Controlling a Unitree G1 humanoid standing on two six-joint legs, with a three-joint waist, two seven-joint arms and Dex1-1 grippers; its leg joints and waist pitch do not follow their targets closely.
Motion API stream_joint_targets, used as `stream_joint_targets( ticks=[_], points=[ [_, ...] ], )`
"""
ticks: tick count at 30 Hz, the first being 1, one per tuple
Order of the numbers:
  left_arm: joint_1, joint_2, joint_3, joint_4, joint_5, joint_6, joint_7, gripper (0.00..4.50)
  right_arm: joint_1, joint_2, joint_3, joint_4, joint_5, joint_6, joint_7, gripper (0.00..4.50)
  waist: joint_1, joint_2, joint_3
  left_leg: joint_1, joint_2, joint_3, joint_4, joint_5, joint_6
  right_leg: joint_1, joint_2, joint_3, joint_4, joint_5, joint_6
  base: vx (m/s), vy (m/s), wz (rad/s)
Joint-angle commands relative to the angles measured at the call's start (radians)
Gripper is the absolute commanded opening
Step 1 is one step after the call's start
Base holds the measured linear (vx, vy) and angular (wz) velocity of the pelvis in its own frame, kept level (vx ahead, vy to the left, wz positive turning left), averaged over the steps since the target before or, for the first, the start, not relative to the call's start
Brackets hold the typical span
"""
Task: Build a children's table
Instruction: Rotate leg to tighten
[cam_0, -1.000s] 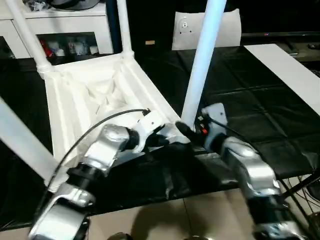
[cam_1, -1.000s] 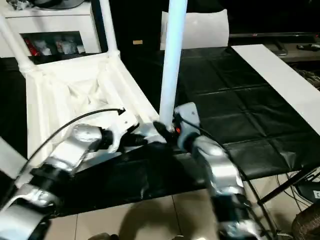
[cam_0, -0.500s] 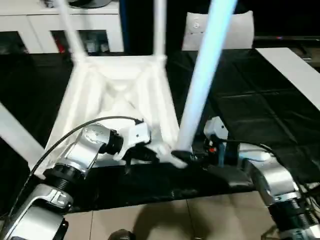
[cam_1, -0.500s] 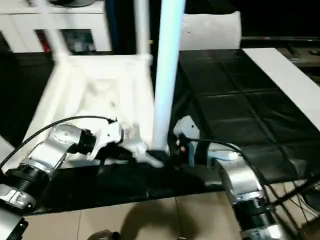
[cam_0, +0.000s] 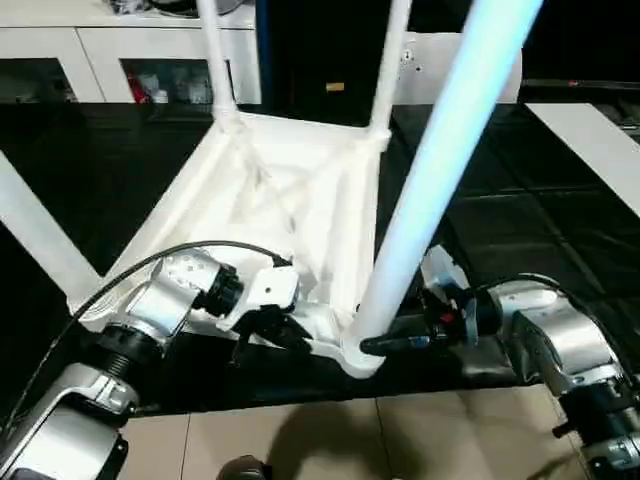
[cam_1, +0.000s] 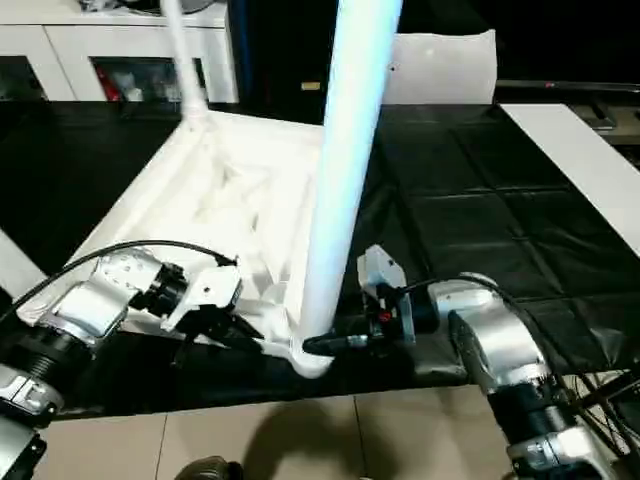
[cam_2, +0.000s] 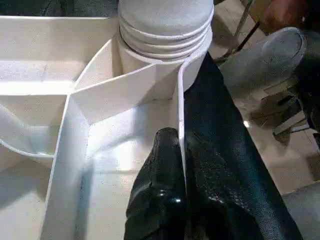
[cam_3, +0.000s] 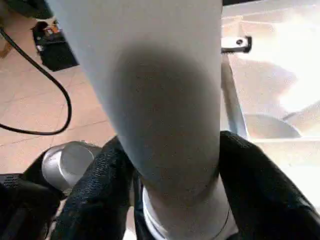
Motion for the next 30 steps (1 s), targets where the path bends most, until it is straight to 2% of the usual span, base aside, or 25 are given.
stream_joint_targets(
  ticks=[1, 3, 11, 12, 15, 19, 20, 22, 23, 24, 25, 26, 27, 29, 30],
  points=[
    [-0.033, -0.018, -0.028, -0.007, -0.007, -0.025, -0.037, 0.00, -0.012, -0.007, 0.008, 0.002, 0.017, 0.011, 0.036, 2.28, -0.007, -0.009, -0.066, 0.034, 0.051, -0.015, -0.066, -0.199, 0.030, 0.026, -0.060, 0.026, -0.064, -0.119, -0.244, 0.000, 0.000, 0.00],
    [-0.035, -0.022, -0.022, -0.002, -0.008, -0.021, -0.029, 0.00, -0.013, -0.006, 0.008, 0.003, 0.022, 0.020, 0.041, 2.11, -0.006, -0.009, -0.066, 0.033, 0.050, -0.013, -0.064, -0.182, 0.037, 0.026, -0.058, 0.025, -0.061, -0.088, -0.249, 0.000, 0.000, 0.00],
    [-0.042, -0.018, -0.021, 0.011, -0.001, -0.027, -0.031, 0.00, -0.002, -0.003, 0.011, -0.007, 0.034, 0.038, 0.040, 2.02, -0.004, -0.007, -0.067, 0.034, 0.051, -0.014, -0.064, -0.192, 0.029, 0.026, -0.059, 0.025, -0.061, -0.097, -0.250, 0.000, 0.000, 0.00],
    [-0.041, -0.018, -0.020, 0.012, 0.000, -0.024, -0.028, 0.00, 0.000, 0.004, 0.008, -0.010, 0.038, 0.045, 0.031, 2.02, -0.004, -0.004, -0.067, 0.034, 0.051, -0.015, -0.065, -0.192, 0.029, 0.026, -0.059, 0.025, -0.061, -0.096, -0.250, 0.000, 0.000, 0.00],
    [-0.038, -0.029, -0.011, 0.007, -0.004, 0.016, -0.003, 0.00, 0.010, 0.027, 0.002, -0.020, 0.030, 0.054, -0.020, 2.02, -0.005, -0.006, -0.066, 0.033, 0.050, -0.014, -0.065, -0.199, 0.027, 0.026, -0.059, 0.025, -0.062, -0.104, -0.249, 0.000, 0.000, 0.00],
    [-0.046, -0.066, 0.013, 0.003, 0.000, 0.111, 0.091, 0.00, 0.019, 0.067, 0.005, -0.008, -0.033, 0.064, -0.158, 2.02, -0.011, -0.004, -0.058, 0.036, 0.049, -0.017, -0.072, -0.275, -0.010, 0.020, -0.062, 0.028, -0.074, -0.239, -0.226, 0.000, 0.000, 0.00],
    [-0.048, -0.076, 0.019, 0.006, 0.001, 0.124, 0.115, 0.00, 0.019, 0.077, 0.004, -0.006, -0.043, 0.068, -0.186, 2.01, -0.015, -0.005, -0.054, 0.039, 0.048, -0.021, -0.075, -0.321, -0.031, 0.017, -0.064, 0.030, -0.082, -0.324, -0.205, 0.000, 0.000, 0.00],
    [-0.055, -0.117, 0.041, 0.019, 0.006, 0.164, 0.204, 0.00, 0.019, 0.123, -0.010, 0.003, -0.067, 0.094, -0.295, 1.99, -0.020, -0.006, -0.051, 0.042, 0.046, -0.024, -0.077, -0.347, -0.047, 0.013, -0.065, 0.031, -0.089, -0.385, -0.184, 0.000, 0.000, 0.00],
    [-0.061, -0.157, 0.058, 0.035, 0.015, 0.202, 0.294, 0.00, 0.012, 0.181, -0.037, 0.011, -0.072, 0.131, -0.405, 1.99, -0.030, -0.008, -0.050, 0.038, 0.045, -0.028, -0.079, -0.357, -0.057, 0.013, -0.065, 0.030, -0.089, -0.418, -0.172, 0.000, 0.000, 0.00],
    [-0.061, -0.157, 0.058, 0.035, 0.015, 0.202, 0.294, 0.00, 0.012, 0.181, -0.037, 0.011, -0.072, 0.131, -0.405, 1.98, -0.030, -0.008, -0.050, 0.038, 0.045, -0.028, -0.079, -0.357, -0.057, 0.013, -0.065, 0.030, -0.089, -0.418, -0.172, 0.000, 0.000, 0.00],
    [-0.064, -0.177, 0.068, 0.040, 0.019, 0.225, 0.339, 0.00, 0.008, 0.208, -0.048, 0.013, -0.075, 0.152, -0.459, 1.96, -0.042, -0.007, -0.050, 0.038, 0.042, -0.033, -0.081, -0.377, -0.067, 0.013, -0.066, 0.027, -0.095, -0.466, -0.151, 0.000, 0.000, 0.00],
    [-0.068, -0.199, 0.080, 0.043, 0.017, 0.251, 0.379, 0.00, 0.002, 0.235, -0.058, 0.020, -0.081, 0.169, -0.516, 1.96, -0.051, -0.008, -0.051, 0.032, 0.041, -0.035, -0.084, -0.368, -0.068, 0.017, -0.064, 0.025, -0.095, -0.460, -0.144, 0.000, 0.000, 0.00],
    [-0.073, -0.217, 0.094, 0.048, 0.017, 0.271, 0.421, 0.00, -0.004, 0.257, -0.064, 0.030, -0.088, 0.174, -0.558, 1.96, -0.054, -0.004, -0.053, 0.033, 0.041, -0.036, -0.083, -0.372, -0.069, 0.015, -0.064, 0.025, -0.094, -0.452, -0.146, 0.000, 0.000, 0.00],
    [-0.088, -0.264, 0.131, 0.060, 0.004, 0.320, 0.509, 0.00, -0.021, 0.308, -0.075, 0.061, -0.109, 0.175, -0.650, 1.96, -0.071, -0.006, -0.053, 0.035, 0.038, -0.034, -0.080, -0.390, -0.065, 0.010, -0.061, 0.024, -0.098, -0.437, -0.156, 0.000, 0.000, 0.00],
    [-0.094, -0.280, 0.143, 0.064, 0.001, 0.334, 0.541, 0.00, -0.027, 0.326, -0.080, 0.073, -0.116, 0.176, -0.682, 1.96, -0.071, -0.006, -0.053, 0.035, 0.038, -0.034, -0.080, -0.390, -0.065, 0.010, -0.061, 0.024, -0.098, -0.437, -0.156, 0.000, 0.000, 0.00]
  ],
)
